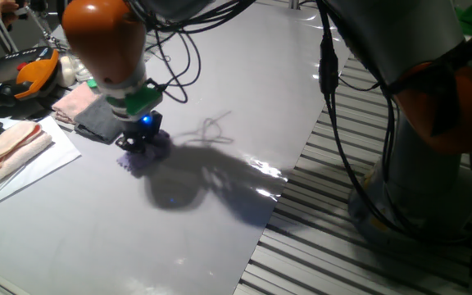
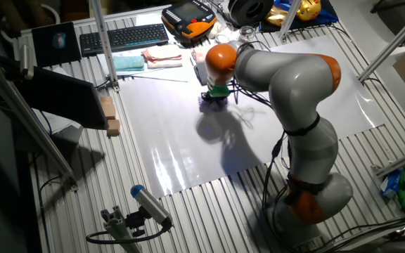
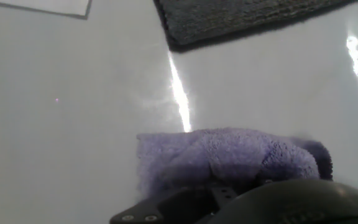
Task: Clean the table with a cloth
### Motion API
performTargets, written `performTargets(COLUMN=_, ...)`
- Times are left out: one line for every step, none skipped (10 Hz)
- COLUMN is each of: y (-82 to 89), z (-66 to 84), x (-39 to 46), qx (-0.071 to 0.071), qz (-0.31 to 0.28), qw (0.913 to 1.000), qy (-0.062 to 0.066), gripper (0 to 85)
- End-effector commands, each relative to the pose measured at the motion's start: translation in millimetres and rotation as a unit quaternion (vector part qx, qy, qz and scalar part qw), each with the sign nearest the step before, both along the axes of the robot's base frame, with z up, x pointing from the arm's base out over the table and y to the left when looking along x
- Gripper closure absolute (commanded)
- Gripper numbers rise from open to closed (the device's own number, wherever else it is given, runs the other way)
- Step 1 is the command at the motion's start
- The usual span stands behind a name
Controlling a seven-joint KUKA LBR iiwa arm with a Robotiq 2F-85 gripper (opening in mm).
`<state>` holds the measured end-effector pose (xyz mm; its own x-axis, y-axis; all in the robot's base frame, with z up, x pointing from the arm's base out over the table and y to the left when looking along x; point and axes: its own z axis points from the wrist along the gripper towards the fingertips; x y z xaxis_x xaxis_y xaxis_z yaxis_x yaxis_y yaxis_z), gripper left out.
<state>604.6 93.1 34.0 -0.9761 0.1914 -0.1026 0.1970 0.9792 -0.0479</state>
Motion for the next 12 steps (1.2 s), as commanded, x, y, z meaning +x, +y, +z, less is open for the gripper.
performTargets(y=-2.0, z=1.2, x=-4.3, qx=0.002, qz=0.002, qw=1.0, qy=0.002, gripper=85.0)
performTargets(y=-1.5, z=1.5, x=-11.7, qx=0.009, qz=0.002, qw=0.9999, qy=0.006, gripper=85.0)
performTargets(y=1.5, z=1.5, x=-20.2, qx=0.017, qz=0.0, qw=0.9998, qy=0.009, gripper=85.0)
performTargets(y=5.2, z=2.8, x=-29.1, qx=0.022, qz=-0.002, qw=0.9997, qy=0.012, gripper=85.0)
performTargets(y=12.2, z=3.3, x=-38.2, qx=0.024, qz=-0.007, qw=0.9996, qy=0.013, gripper=85.0)
performTargets(y=19.4, z=1.3, x=-43.0, qx=0.026, qz=-0.013, qw=0.9995, qy=0.013, gripper=85.0)
performTargets(y=27.5, z=0.4, x=-44.0, qx=0.029, qz=-0.023, qw=0.9993, qy=0.013, gripper=85.0)
performTargets(y=36.9, z=1.8, x=-43.1, qx=0.027, qz=-0.035, qw=0.9989, qy=0.014, gripper=85.0)
performTargets(y=48.5, z=5.1, x=-40.3, qx=0.021, qz=-0.049, qw=0.9985, qy=0.013, gripper=85.0)
performTargets(y=53.9, z=7.1, x=-35.7, qx=0.016, qz=-0.054, qw=0.9984, qy=0.009, gripper=85.0)
performTargets(y=52.4, z=6.7, x=-27.8, qx=0.017, qz=-0.051, qw=0.9985, qy=0.004, gripper=85.0)
performTargets(y=48.3, z=3.0, x=-19.4, qx=0.014, qz=-0.046, qw=0.9989, qy=-0.002, gripper=85.0)
